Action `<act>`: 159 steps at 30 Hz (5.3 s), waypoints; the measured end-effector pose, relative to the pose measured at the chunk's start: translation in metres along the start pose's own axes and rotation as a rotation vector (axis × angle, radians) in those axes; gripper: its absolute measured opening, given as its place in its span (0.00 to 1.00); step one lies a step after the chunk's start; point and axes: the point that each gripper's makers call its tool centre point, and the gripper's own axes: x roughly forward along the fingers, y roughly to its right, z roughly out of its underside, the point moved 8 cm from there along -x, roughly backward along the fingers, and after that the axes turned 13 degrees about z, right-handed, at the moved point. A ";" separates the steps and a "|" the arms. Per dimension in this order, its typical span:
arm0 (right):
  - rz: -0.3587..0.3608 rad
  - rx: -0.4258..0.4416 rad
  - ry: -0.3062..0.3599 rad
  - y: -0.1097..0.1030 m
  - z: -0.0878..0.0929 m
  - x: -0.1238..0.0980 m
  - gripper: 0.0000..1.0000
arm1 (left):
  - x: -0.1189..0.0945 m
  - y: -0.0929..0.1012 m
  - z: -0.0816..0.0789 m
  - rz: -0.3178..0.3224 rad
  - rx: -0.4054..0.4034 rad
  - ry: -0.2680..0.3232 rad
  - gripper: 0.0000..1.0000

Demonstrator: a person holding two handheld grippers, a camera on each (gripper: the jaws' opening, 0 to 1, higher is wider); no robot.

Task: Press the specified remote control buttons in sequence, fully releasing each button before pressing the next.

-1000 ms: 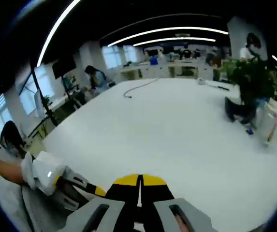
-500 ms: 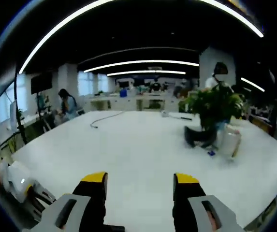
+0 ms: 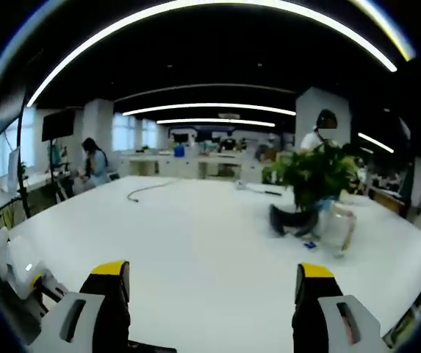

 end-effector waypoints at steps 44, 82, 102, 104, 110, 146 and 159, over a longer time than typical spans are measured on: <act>-0.013 -0.002 -0.066 -0.001 0.006 0.005 0.82 | -0.044 -0.172 -0.022 -0.080 0.093 -0.175 0.23; -0.021 -0.013 -0.128 -0.002 0.013 0.011 0.77 | -0.052 -0.269 -0.037 -0.072 0.070 -0.253 0.29; -0.021 0.027 -0.044 0.002 0.001 0.002 0.76 | -0.097 -0.207 -0.052 -0.345 -0.193 0.322 0.60; -0.020 0.025 -0.039 0.003 0.000 0.001 0.77 | -0.110 -0.192 -0.055 -0.381 -0.188 0.390 0.65; -0.019 0.020 -0.029 0.010 0.000 -0.004 0.77 | -0.142 -0.143 -0.043 -0.486 -0.148 0.410 0.73; 0.079 0.047 -0.050 0.020 0.017 -0.008 0.80 | -0.183 -0.006 0.062 -0.992 -0.386 0.524 0.85; 0.188 0.013 -0.086 0.028 0.021 -0.008 0.79 | -0.177 -0.006 0.059 -0.941 -0.378 0.518 0.92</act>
